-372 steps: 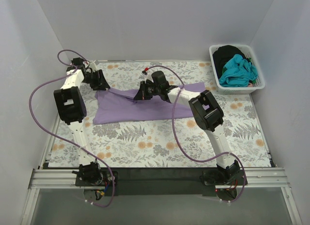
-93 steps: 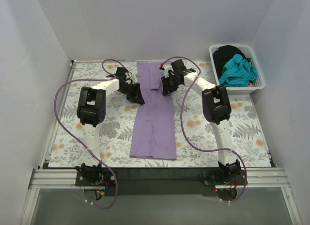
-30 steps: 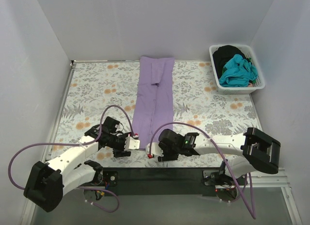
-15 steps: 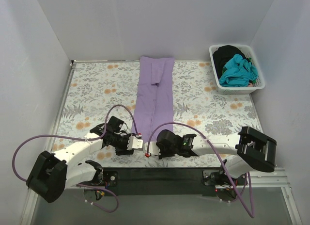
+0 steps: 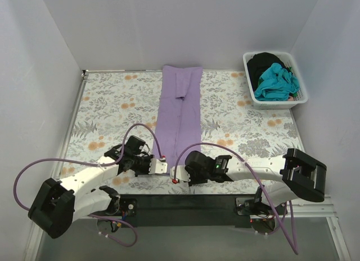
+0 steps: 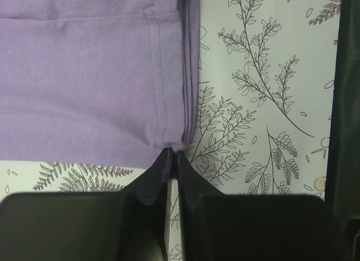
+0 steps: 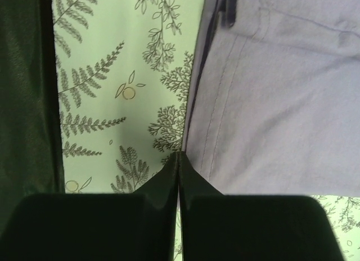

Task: Fold and stack the t-shirts
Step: Fold the tshirt

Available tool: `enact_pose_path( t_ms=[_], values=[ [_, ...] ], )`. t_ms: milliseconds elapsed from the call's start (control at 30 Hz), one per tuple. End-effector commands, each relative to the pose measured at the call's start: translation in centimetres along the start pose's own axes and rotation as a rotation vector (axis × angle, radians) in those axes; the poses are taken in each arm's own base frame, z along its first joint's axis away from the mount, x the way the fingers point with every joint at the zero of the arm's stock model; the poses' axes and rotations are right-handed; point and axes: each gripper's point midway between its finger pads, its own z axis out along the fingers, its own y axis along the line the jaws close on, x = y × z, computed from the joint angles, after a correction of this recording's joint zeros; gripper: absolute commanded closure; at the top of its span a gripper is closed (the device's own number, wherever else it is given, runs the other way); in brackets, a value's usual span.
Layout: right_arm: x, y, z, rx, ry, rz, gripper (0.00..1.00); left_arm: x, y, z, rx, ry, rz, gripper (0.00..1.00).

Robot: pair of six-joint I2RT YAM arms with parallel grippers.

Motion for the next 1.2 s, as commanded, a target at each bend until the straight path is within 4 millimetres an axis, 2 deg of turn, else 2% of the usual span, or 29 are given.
enact_pose_path(
  t_ms=[0,133,200,233,267,300,367,700,900,1000,1167],
  values=[
    [-0.7,0.8,-1.0,-0.040,-0.022,0.008,0.99,0.1,-0.4,-0.5,-0.012,0.007,-0.022,1.00],
    [-1.7,0.6,-2.0,-0.035,-0.060,0.006,0.99,-1.6,0.1,-1.8,-0.034,-0.040,-0.004,1.00],
    [-1.3,0.7,-1.9,-0.037,-0.049,0.012,0.99,-1.4,0.0,-1.9,-0.034,-0.030,-0.003,1.00],
    [-1.0,0.8,-1.8,-0.036,-0.036,0.023,0.80,-1.0,-0.1,-1.8,-0.032,-0.014,-0.007,1.00],
    [-0.7,1.0,-1.8,-0.041,-0.033,0.024,0.67,-0.9,-0.1,-1.7,-0.029,-0.008,-0.009,1.00],
    [-0.8,0.9,-1.7,-0.034,-0.045,0.023,0.48,-0.8,-0.2,-1.6,-0.025,-0.006,-0.015,1.00],
    [-0.8,0.7,-1.6,-0.019,-0.045,0.023,0.39,-1.1,-0.1,-1.5,-0.022,-0.015,-0.024,1.00],
    [-1.5,-0.1,-1.7,0.020,-0.074,0.009,0.37,-1.1,0.0,-1.5,-0.021,-0.015,-0.035,1.00],
    [0.9,0.9,0.3,-0.012,-0.013,-0.019,0.37,-1.2,-0.1,-1.5,-0.020,-0.020,-0.053,1.00],
    [1.2,0.8,1.0,-0.024,0.007,0.000,0.38,-1.2,-0.2,-1.5,-0.021,-0.022,-0.055,1.00],
    [2.0,1.5,1.7,-0.109,0.018,0.055,0.46,-1.3,-0.3,-1.6,-0.021,-0.025,-0.051,1.00]
  ],
)
